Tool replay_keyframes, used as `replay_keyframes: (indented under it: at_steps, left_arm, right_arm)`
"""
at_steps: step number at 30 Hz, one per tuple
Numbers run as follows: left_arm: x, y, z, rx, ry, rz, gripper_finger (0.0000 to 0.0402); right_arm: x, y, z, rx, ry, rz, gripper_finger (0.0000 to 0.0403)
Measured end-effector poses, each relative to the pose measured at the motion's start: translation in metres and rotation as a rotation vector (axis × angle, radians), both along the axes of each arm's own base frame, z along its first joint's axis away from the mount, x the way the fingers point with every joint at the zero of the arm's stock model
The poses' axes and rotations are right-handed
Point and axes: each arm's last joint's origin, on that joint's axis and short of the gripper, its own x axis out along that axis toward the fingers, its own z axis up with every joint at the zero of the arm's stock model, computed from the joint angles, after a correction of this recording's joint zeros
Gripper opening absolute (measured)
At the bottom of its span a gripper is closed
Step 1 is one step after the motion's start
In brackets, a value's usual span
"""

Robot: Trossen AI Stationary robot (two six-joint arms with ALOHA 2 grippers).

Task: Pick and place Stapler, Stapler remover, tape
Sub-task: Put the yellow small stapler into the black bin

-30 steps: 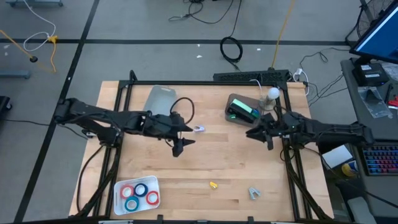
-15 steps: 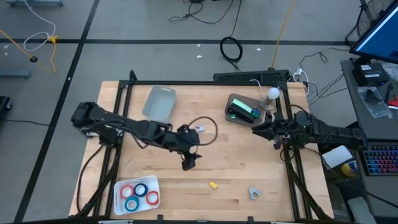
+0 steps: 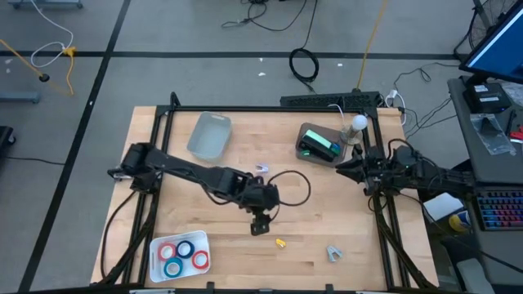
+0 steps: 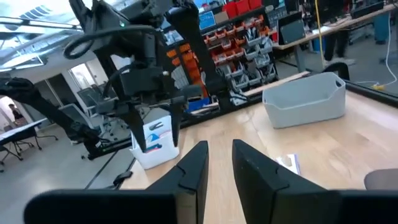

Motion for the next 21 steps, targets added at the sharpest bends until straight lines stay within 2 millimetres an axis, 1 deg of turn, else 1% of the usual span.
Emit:
replay_keyframes:
  at_steps: [6, 9, 15, 21]
  left_arm:
    - [0.012, -0.009, -0.017, -0.022, 0.059, -0.042, 0.0267]
    - [0.016, -0.013, -0.023, -0.023, 0.083, -0.044, 0.0267]
    - [0.017, -0.015, -0.028, -0.073, 0.118, -0.031, 0.0267]
    - [0.017, -0.015, -0.027, -0.078, 0.115, -0.041, 0.0267]
  right_arm:
    - [0.004, 0.000, -0.024, 0.042, 0.036, 0.000, 0.0063]
    - [0.009, -0.001, -0.034, 0.066, 0.014, 0.006, 0.0063]
    - [0.013, -0.001, -0.041, 0.057, -0.092, 0.009, 0.0063]
    - [0.013, -0.001, -0.040, 0.072, -0.100, 0.010, 0.0063]
